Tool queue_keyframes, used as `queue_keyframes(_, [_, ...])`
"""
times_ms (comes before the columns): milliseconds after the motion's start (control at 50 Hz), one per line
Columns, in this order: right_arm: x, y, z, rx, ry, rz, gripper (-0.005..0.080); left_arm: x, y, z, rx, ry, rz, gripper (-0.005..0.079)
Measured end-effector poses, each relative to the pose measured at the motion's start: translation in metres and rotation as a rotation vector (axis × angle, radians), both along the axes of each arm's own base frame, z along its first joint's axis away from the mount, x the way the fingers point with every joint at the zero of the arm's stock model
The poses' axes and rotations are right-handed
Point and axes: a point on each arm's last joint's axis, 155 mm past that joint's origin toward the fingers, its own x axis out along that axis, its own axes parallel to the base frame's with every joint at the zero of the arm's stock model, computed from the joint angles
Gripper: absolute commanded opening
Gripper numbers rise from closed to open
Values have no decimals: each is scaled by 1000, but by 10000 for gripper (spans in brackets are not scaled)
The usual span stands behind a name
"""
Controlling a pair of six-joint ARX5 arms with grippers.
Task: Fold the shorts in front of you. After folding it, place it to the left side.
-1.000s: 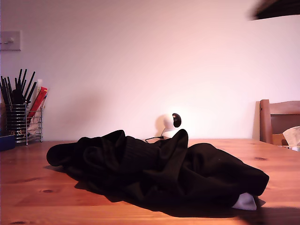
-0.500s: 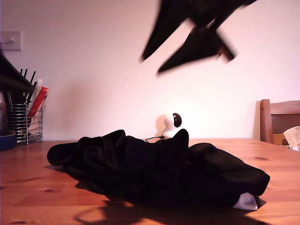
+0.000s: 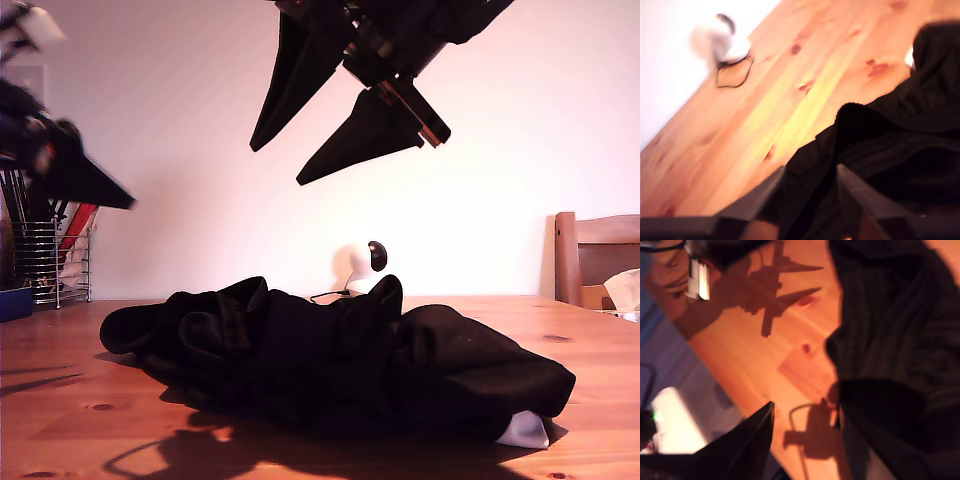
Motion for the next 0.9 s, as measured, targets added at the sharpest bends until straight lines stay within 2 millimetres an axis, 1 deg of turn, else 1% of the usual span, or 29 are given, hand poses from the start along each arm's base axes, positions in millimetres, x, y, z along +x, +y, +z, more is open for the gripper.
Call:
queue_keyframes(40, [0,0,0,-8,-16,15,375,1,0,-9,17,16,-6,435])
queue_keyframes(100, [0,0,0,-10,-23,22,375,1,0,-26,53,45,-12,435])
queue_keyframes(160, [0,0,0,-14,-34,33,375,3,3,-40,125,36,-25,435])
queue_keyframes(240, [0,0,0,-15,-36,35,375,5,6,-53,225,-1,-59,435])
queue_keyframes(300, [0,0,0,-15,-36,34,375,9,6,-59,283,-32,-80,435])
queue_keyframes(360, [0,0,0,-14,-37,35,375,15,7,-63,309,-42,-61,435])
queue_keyframes(380, [0,0,0,-14,-37,35,375,17,7,-65,341,-68,-80,435])
queue_keyframes(440, [0,0,0,-17,-45,43,375,23,6,-69,367,-80,-92,435])
queue_keyframes(560, [0,0,0,-20,-52,50,375,33,12,-80,405,-61,-69,435])
queue_keyframes(620, [0,0,0,-20,-52,50,375,35,17,-86,435,-51,-63,435])
queue_keyframes(720, [0,0,0,-20,-53,50,375,32,22,-94,468,-22,-72,435])
queue_keyframes(800, [1,1,1,-18,-60,53,375,32,25,-92,478,6,-73,435])
queue_keyframes(900, [1,1,2,-21,-75,65,375,38,26,-81,491,15,-72,435])
